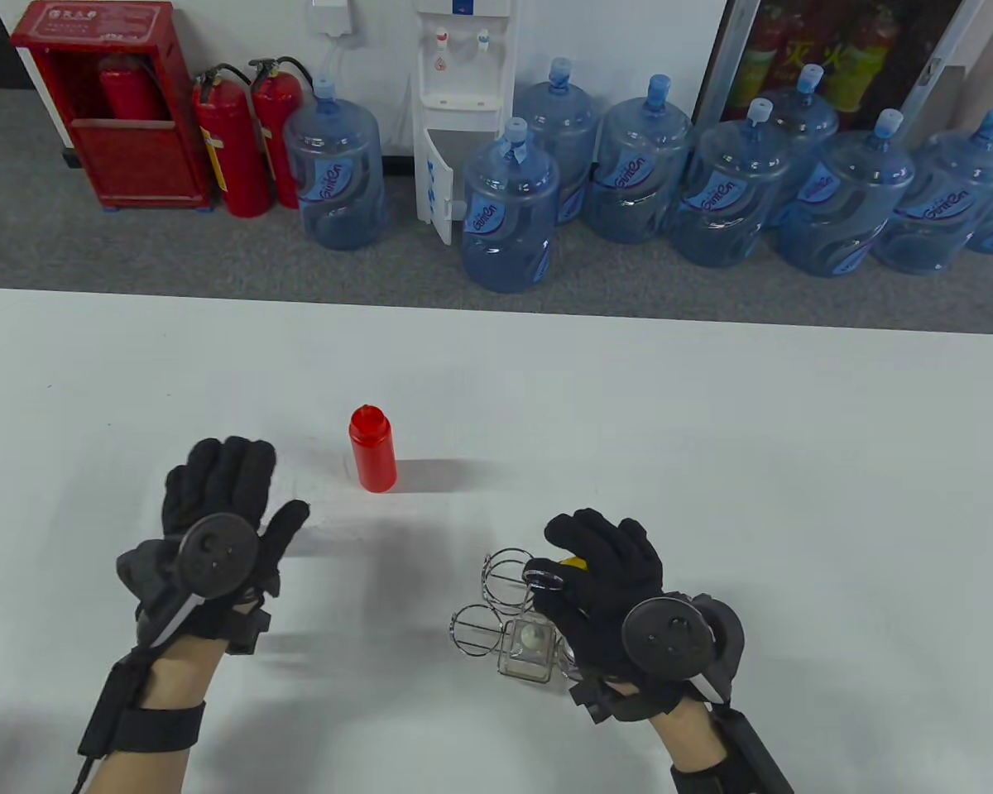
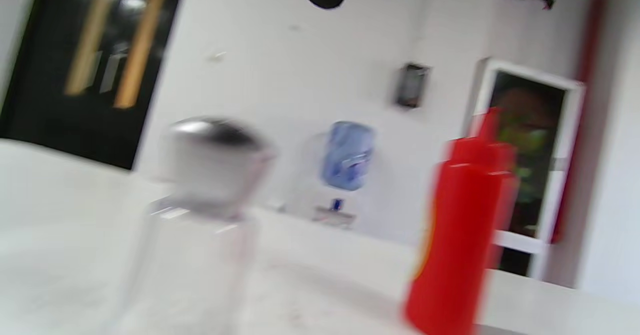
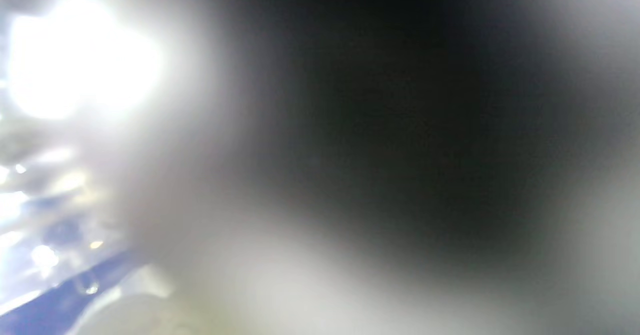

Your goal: Hold seasoning rack and insert seasoning bottles through ring holders

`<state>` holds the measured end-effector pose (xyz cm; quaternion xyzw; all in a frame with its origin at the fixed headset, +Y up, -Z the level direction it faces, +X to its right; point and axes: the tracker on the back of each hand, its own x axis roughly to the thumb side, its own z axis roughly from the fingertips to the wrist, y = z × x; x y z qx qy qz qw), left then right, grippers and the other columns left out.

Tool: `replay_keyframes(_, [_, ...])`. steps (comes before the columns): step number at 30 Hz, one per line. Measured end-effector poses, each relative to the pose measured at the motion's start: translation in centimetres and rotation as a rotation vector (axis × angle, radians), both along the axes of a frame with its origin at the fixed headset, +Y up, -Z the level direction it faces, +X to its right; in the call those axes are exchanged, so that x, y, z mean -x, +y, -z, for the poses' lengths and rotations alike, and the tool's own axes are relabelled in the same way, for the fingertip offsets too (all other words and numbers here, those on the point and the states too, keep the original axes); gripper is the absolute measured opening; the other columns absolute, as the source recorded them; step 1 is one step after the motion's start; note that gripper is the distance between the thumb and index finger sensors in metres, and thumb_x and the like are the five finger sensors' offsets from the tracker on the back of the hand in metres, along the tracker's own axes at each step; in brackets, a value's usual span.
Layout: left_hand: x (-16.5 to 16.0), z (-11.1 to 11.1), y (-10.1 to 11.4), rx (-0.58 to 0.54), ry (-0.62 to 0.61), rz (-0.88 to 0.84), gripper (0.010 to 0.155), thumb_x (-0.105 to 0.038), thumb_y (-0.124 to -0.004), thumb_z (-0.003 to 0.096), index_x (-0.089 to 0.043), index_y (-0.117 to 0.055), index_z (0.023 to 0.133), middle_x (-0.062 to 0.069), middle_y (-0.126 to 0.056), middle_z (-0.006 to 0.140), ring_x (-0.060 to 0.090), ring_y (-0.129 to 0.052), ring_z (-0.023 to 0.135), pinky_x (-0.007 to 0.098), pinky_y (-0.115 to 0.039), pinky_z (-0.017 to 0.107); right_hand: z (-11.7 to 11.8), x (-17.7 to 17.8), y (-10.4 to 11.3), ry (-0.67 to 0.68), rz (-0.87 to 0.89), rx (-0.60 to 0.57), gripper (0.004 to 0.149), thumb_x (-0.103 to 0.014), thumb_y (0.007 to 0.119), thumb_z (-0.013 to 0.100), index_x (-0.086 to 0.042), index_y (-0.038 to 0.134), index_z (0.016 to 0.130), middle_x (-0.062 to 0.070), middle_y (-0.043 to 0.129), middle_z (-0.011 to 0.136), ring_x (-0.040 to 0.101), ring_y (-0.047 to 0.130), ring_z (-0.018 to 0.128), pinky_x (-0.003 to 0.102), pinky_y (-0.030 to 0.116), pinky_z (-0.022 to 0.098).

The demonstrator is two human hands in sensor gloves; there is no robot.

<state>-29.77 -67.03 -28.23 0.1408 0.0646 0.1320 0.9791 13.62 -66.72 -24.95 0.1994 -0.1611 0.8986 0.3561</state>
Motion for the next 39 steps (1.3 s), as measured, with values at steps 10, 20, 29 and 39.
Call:
replay_keyframes(10, [2.0, 2.2, -4.9, 0.239, 0.104, -0.029, 0.075, -0.066, -0.063, 0.0418, -0.047, -0.025, 0.104, -0.009, -0.028, 0.116, 0.036, -0.028, 0.117, 0.06, -0.026, 0.082, 0.3, -0.5, -0.1, 0.03, 0.084, 0.03, 0.045, -0.052, 0.072, 0.038, -0.044, 0.088, 0.078, -0.008, 0.06, 0.108, 0.027, 0.057, 0.103, 0.06, 0.031, 0.076])
replay_keyframes(20, [0.8, 1.8, -3.7, 0.136, 0.057, -0.076, 0.065, -0.055, -0.066, 0.0444, -0.038, -0.038, 0.101, -0.011, -0.064, 0.098, 0.025, -0.074, 0.101, 0.054, -0.056, 0.077, 0.1, -0.1, -0.3, 0.043, 0.079, 0.035, 0.045, -0.052, 0.072, 0.038, -0.043, 0.089, 0.078, -0.008, 0.06, 0.107, 0.028, 0.057, 0.103, 0.06, 0.031, 0.076])
replay_keyframes(29, [-12.0, -6.2, 2.8, -0.231, -0.445, -0.203, 0.068, -0.058, -0.063, 0.0439, -0.038, -0.034, 0.102, -0.014, -0.066, 0.097, 0.02, -0.08, 0.097, 0.051, -0.063, 0.075, -0.1, 0.3, -0.4, 0.01, 0.092, 0.029, 0.045, -0.052, 0.072, 0.038, -0.043, 0.089, 0.078, -0.007, 0.062, 0.107, 0.028, 0.058, 0.102, 0.06, 0.032, 0.076])
replay_keyframes(39, [-19.7, -8.0, -1.8, -0.135, -0.586, 0.088, 0.071, -0.058, -0.064, 0.0439, -0.036, -0.03, 0.103, -0.013, -0.067, 0.097, 0.02, -0.08, 0.098, 0.052, -0.061, 0.075, -0.3, 0.5, -0.4, 0.004, 0.12, 0.035, 0.045, -0.051, 0.073, 0.038, -0.041, 0.089, 0.079, -0.007, 0.063, 0.106, 0.028, 0.06, 0.101, 0.06, 0.033, 0.076])
